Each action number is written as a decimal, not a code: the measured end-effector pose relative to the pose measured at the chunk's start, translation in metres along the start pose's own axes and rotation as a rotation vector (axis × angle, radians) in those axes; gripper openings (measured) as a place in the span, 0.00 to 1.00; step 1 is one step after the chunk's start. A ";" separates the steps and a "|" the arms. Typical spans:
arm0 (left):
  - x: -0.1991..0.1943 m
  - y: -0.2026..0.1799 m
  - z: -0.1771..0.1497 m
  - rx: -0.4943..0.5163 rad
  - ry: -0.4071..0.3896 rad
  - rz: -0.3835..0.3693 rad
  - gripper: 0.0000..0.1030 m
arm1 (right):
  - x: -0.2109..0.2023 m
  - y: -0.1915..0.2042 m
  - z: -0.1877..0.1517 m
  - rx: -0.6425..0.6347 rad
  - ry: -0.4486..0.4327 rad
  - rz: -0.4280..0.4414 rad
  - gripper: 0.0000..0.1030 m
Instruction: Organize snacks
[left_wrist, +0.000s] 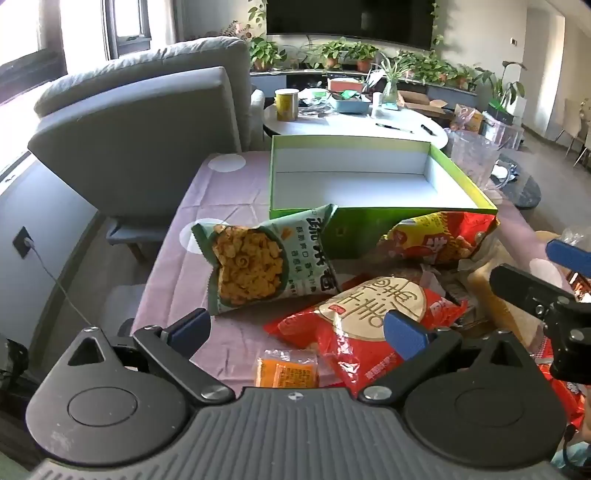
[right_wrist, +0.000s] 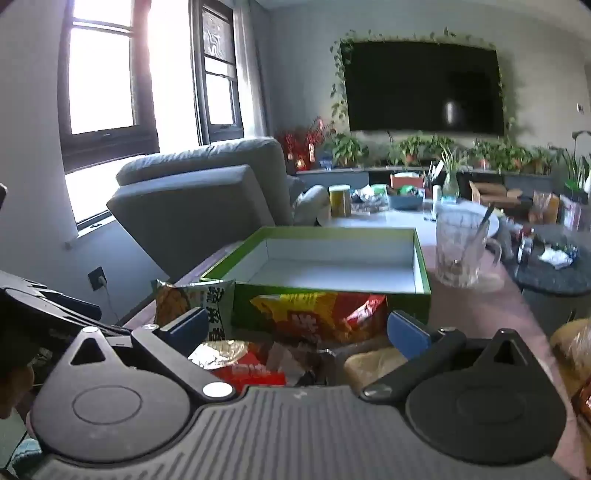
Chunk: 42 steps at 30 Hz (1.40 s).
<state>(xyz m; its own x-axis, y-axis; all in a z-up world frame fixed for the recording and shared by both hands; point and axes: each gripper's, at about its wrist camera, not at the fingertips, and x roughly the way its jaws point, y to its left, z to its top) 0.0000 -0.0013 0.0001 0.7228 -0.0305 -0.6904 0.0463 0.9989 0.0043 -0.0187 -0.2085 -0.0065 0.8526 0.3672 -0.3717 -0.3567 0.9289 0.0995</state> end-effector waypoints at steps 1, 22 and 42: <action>0.000 -0.001 0.000 0.000 -0.003 -0.010 0.97 | -0.002 0.001 0.001 -0.010 -0.007 0.002 0.84; 0.009 0.003 -0.012 0.022 0.004 -0.025 0.97 | 0.012 -0.002 -0.006 0.033 0.072 0.006 0.84; 0.013 0.002 -0.013 0.030 0.004 -0.025 0.97 | 0.015 -0.002 -0.009 0.032 0.087 -0.030 0.84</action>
<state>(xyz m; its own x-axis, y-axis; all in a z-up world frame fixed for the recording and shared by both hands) 0.0006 0.0010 -0.0176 0.7181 -0.0554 -0.6937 0.0852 0.9963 0.0086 -0.0091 -0.2052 -0.0206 0.8258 0.3350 -0.4537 -0.3179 0.9410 0.1162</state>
